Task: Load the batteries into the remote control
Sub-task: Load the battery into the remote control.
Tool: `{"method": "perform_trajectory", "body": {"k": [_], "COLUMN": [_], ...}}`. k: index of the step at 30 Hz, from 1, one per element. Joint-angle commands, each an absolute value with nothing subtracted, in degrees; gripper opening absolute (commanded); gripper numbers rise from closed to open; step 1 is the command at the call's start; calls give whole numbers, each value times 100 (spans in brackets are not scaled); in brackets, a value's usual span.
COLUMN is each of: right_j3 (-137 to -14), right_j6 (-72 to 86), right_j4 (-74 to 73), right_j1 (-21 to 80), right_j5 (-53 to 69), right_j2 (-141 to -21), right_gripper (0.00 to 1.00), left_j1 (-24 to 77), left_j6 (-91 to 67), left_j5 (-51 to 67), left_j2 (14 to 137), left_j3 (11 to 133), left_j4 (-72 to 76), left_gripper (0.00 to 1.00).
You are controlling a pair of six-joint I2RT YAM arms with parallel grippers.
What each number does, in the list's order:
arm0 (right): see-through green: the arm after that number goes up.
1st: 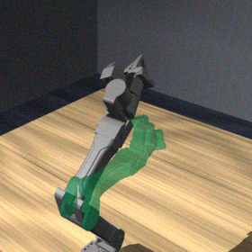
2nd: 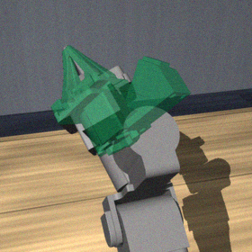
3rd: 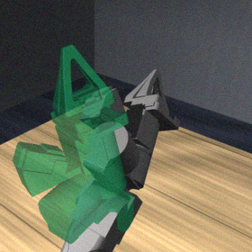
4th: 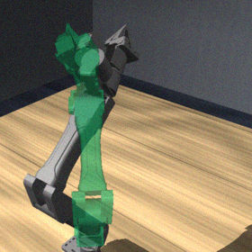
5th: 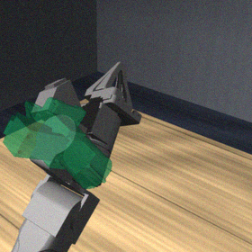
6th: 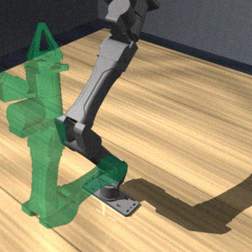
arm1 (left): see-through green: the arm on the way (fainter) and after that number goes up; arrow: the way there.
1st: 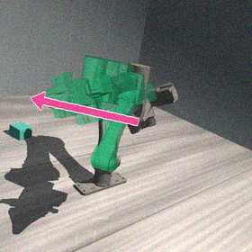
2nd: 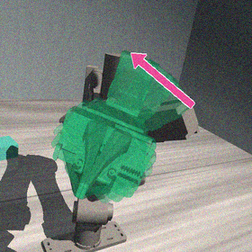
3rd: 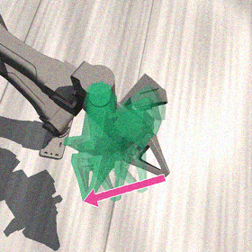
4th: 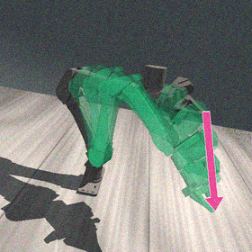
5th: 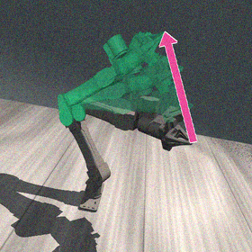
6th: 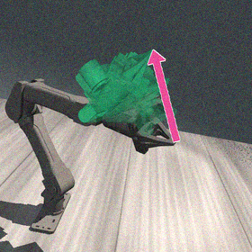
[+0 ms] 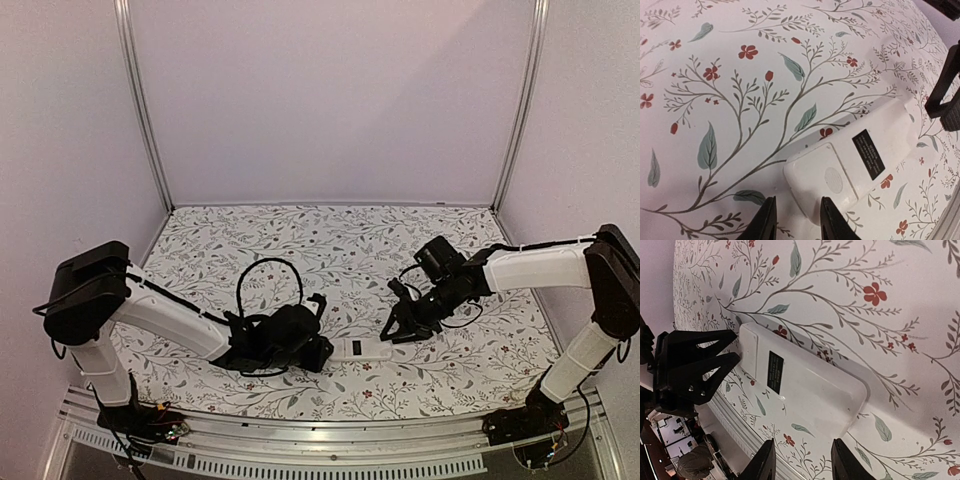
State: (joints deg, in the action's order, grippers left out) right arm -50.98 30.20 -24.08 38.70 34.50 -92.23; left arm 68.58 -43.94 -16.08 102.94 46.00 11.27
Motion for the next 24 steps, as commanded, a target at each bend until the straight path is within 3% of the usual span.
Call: {"method": "perform_trajectory", "body": {"k": [1,8,24], "right_j3": [-4915,-4951,-5049], "right_j6": [2876,2814,2843], "right_j4": [-2565,-2393,-2170], "right_j1": [3862,3862,3863], "right_j5": [3259,3227,3366], "right_j2": [-9206,-9622,-10069], "right_gripper": [38,39,30], "left_j1": [6891,6873,6842], "left_j6": [-4322,-4309,-4359], "left_j5": [-1544,-1424,-1189], "left_j2": [10219,10273,10513], "left_j3": [4665,4675,4755], "left_j4": [1173,1298,1411], "left_gripper": [31,31,24]}}
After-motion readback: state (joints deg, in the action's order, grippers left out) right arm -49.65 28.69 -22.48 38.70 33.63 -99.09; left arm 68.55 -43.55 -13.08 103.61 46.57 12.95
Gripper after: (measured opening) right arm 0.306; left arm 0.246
